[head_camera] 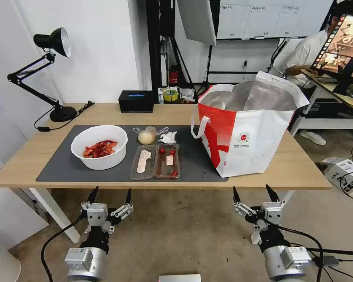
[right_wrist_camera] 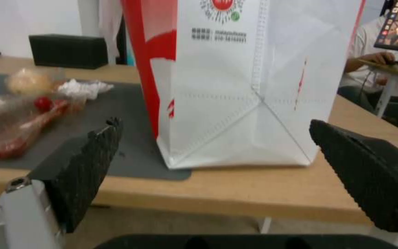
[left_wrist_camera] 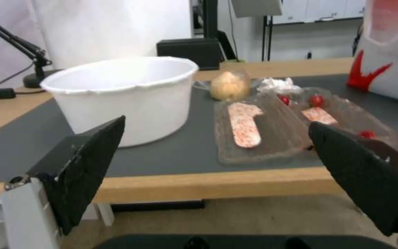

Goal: Pick up the trash from the table and place it into the takeout bag.

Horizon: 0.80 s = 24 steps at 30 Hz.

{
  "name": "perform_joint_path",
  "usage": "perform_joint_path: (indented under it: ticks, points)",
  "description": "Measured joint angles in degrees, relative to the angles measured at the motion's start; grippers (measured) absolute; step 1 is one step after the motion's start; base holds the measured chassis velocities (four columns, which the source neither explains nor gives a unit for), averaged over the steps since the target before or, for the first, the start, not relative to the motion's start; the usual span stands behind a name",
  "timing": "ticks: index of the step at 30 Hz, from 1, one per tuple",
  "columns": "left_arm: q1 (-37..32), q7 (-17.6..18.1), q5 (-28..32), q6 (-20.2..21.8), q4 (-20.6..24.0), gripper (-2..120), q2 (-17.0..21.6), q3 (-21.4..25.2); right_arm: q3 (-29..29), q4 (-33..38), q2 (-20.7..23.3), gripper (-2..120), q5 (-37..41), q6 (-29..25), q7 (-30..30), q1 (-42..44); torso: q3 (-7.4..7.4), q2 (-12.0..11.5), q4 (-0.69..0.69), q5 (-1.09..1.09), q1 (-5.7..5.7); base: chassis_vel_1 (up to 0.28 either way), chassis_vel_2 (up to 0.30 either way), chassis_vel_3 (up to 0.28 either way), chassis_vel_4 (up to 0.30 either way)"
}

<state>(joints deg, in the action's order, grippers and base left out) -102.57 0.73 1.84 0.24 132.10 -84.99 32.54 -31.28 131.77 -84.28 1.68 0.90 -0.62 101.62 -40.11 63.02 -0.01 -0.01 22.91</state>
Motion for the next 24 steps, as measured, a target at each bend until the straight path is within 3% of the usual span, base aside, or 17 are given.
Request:
perform_joint_path:
  ticks: [3,5,15,19,22,24]
  points:
    - [1.2,1.7,3.5,0.8,0.9,100,1.9,2.1,0.2,0.0,1.6,100,1.1,0.6,-0.4,-1.6,0.0,0.0,0.04,0.01,0.01,0.0,0.0,0.0,0.0]
    - [1.8,2.6,5.3,1.2,1.3,100,2.9,3.1,0.4,0.0,2.5,100,2.1,1.2,-0.7,-2.4,-0.01,0.0,-0.01,0.01,0.01,0.0,0.0,0.0,0.0]
    - [7.8,10.8,22.9,5.2,5.4,100,12.3,13.3,3.2,-0.6,17.7,100,18.5,10.1,-6.6,-17.7,-0.01,0.0,0.01,0.01,0.01,0.0,0.0,0.0,0.0]
    - [9.1,12.6,26.8,6.1,6.3,100,14.4,15.6,3.9,-0.7,21.2,100,22.2,12.2,-7.9,-21.2,-0.01,0.0,0.01,0.01,0.01,0.0,0.0,0.0,0.0]
    - [11.2,15.6,33.1,7.5,7.8,100,17.7,19.2,4.9,-0.9,26.7,100,28.0,15.4,-10.0,-26.7,-0.01,0.0,0.02,0.01,0.01,0.0,0.0,0.0,0.0]
    - [10.9,15.8,34.4,7.5,8.5,100,18.0,20.1,5.3,-1.0,28.9,100,30.4,16.7,-10.9,-29.0,-0.01,0.0,-0.01,0.03,0.02,0.0,0.0,0.0,0.0]
